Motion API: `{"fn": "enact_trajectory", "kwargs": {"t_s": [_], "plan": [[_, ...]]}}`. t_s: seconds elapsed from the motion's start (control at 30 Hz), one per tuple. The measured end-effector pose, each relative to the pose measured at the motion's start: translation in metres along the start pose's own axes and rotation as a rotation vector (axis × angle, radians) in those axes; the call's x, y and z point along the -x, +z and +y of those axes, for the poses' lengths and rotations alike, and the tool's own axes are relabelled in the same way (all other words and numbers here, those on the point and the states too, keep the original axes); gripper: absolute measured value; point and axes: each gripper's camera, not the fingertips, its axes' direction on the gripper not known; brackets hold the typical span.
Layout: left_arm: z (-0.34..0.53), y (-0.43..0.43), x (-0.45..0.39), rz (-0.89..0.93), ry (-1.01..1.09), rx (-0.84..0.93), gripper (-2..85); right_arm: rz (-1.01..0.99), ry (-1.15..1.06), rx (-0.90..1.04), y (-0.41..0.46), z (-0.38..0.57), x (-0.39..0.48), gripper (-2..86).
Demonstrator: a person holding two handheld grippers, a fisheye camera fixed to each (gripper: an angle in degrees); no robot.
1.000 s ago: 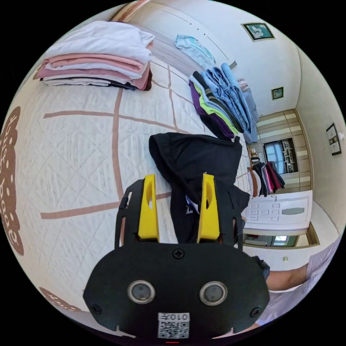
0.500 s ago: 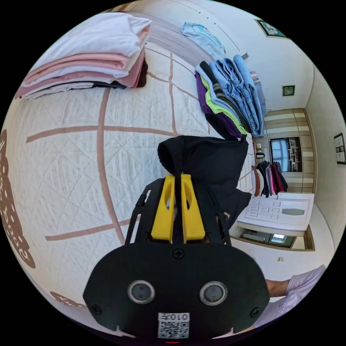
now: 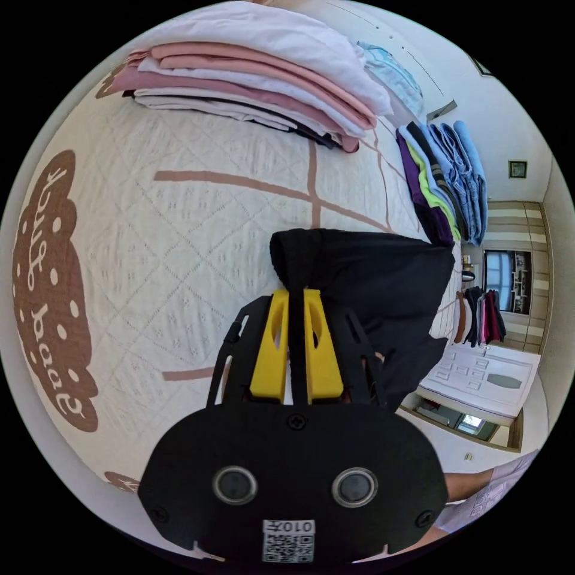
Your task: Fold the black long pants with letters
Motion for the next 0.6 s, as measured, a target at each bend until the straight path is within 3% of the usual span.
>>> {"fn": "enact_trajectory", "kwargs": {"t_s": [0.07,0.13,0.27,0.43,0.6], "plan": [[0.014,-0.009,-0.006,-0.021,-0.053,-0.054,4.4,-0.082,0.018,-0.001,-0.003,0.003,-0.018,5.3],[0.033,-0.028,-0.016,-0.079,-0.085,-0.134,4.6,-0.197,0.07,-0.142,-0.034,0.028,-0.046,4.9],[0.09,-0.079,-0.054,-0.117,-0.062,-0.355,4.7,-0.212,0.164,-0.348,-0.097,0.101,-0.095,3.7],[0.137,-0.047,-0.155,-0.118,0.21,-0.196,4.3,0.033,0.676,-0.455,-0.147,0.284,-0.198,2.7],[0.137,0.022,-0.226,-0.093,0.212,-0.092,3.0,0.274,0.771,-0.347,-0.168,0.368,-0.26,2.5]]}}
